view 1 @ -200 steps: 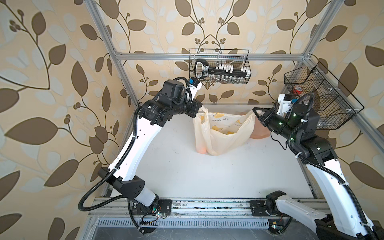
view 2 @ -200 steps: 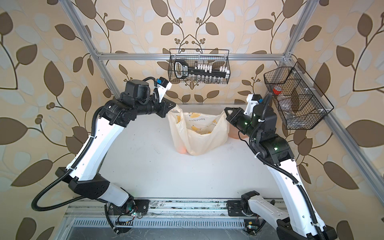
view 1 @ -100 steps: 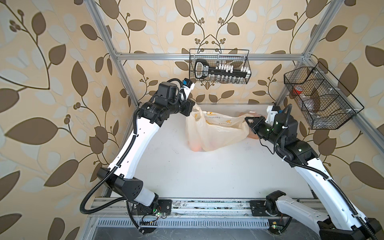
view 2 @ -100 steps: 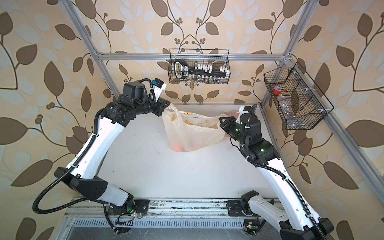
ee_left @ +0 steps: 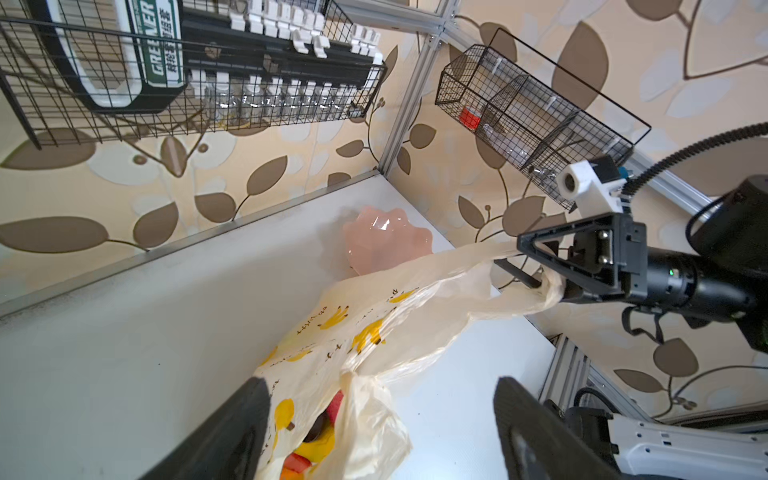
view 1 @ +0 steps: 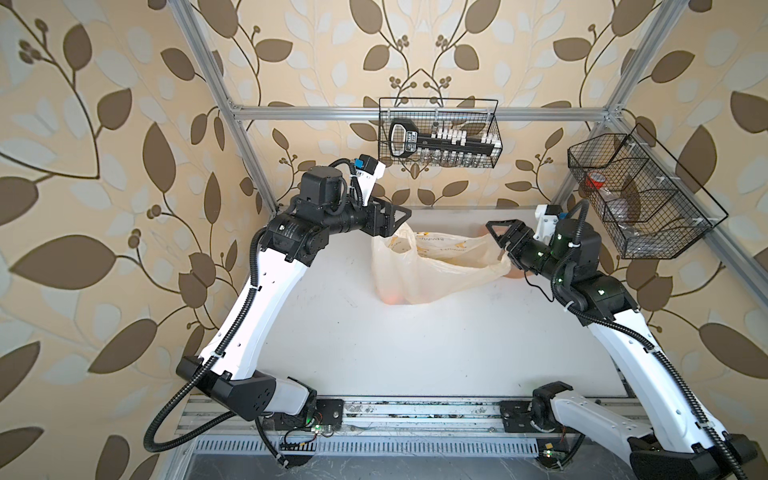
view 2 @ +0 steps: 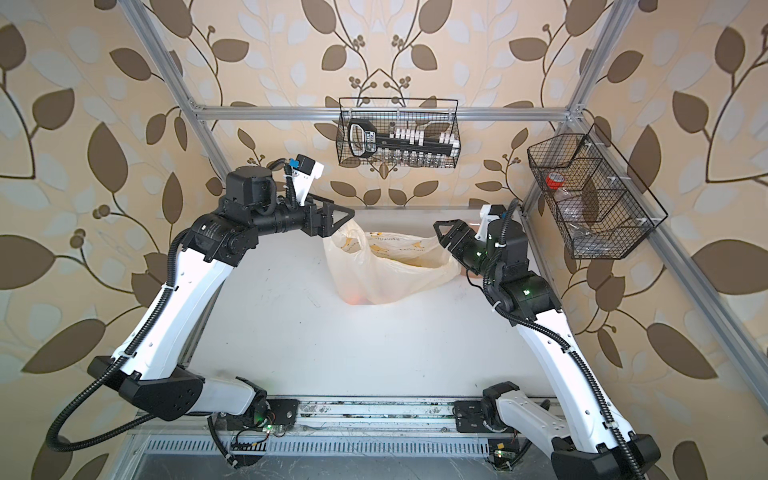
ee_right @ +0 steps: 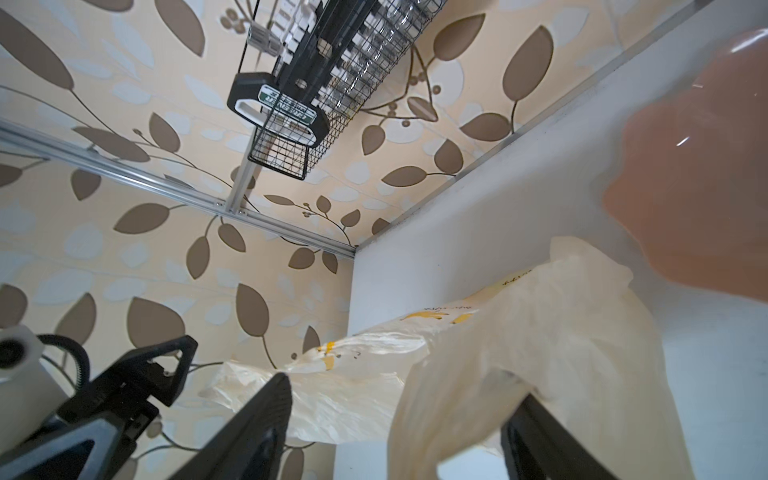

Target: Place the fruits into the plastic bag

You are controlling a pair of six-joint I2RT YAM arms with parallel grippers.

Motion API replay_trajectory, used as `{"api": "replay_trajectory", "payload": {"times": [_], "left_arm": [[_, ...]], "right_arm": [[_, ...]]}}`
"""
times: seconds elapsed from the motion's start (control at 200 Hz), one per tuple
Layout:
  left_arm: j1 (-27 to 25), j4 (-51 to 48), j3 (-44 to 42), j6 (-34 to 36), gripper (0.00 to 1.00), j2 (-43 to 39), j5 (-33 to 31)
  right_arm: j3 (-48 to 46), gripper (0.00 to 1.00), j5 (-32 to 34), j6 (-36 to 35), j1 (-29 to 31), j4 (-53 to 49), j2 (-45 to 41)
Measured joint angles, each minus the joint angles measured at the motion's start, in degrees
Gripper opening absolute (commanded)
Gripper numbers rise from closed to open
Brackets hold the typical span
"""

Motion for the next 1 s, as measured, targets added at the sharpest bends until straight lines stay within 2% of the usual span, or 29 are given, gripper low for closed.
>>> {"api": "replay_trajectory", "payload": {"times": [0.12,0.385,0.585,0.795,1.005], "left_arm": [[0.0,-0.5,-1.1,-3.0,0.99,-4.2,-1.1],[2.2,-2.3,-6.3,-8.7,0.99,-14.6,-10.3],[5.8,-4.6,-10.2,-11.3,0.99,-15.1,-14.4],[6.8,-5.4,-16.8,-11.8,0.99,-15.6,-14.8],[6.8,-7.7,-21.9,-11.8,0.99,-18.1,-16.1]], "right_arm": [[4.1,1.0,0.7,-6.2,-4.2,-4.7,0.0],[8.6,1.0,7.0,-18.4,-11.2,-11.0,-1.1],[9.5,1.0,8.8,-22.9,-11.9,-13.0,0.5],[9.1,1.0,9.9,-25.9,-12.3,-14.8,1.4],[2.8,1.0,10.1,-28.0,-15.2,-14.6,0.6]]}}
